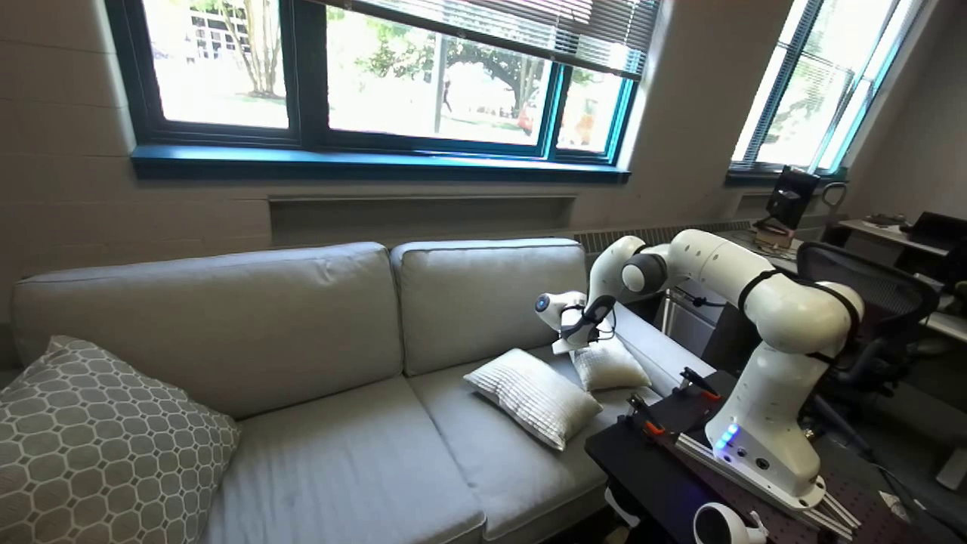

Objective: Place the striped pillows against the right armrest

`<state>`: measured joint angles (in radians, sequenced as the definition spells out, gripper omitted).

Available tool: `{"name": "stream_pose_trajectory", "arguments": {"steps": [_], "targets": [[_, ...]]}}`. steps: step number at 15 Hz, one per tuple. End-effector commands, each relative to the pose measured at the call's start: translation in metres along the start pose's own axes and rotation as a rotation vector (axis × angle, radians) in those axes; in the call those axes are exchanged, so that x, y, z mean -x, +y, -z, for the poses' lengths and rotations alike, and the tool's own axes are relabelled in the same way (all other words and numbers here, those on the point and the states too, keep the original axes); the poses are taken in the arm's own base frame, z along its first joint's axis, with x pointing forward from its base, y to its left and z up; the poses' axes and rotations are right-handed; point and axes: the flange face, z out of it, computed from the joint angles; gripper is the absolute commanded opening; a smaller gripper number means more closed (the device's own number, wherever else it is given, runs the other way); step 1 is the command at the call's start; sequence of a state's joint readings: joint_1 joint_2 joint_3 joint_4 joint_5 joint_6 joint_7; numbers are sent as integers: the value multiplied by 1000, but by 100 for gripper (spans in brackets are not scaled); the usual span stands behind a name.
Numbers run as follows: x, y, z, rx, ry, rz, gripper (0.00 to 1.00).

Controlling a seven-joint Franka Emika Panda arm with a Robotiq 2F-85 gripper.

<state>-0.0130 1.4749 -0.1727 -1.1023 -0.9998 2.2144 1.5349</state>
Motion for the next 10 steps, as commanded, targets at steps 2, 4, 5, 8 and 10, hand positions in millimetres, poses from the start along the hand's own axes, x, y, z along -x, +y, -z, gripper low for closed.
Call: {"name": "stream_pose_trajectory", "arguments": {"steps": [2,4,5,8,10], "targets": [[-10,20,-26,64,-27,-39,59],[-13,23,-28,70,-28,-43,43],[-15,22,-28,69,-32,-53,36],[-20,19,-20,54,-57,-74,15],[-24,16,-13,43,-77,-103,3]]}}
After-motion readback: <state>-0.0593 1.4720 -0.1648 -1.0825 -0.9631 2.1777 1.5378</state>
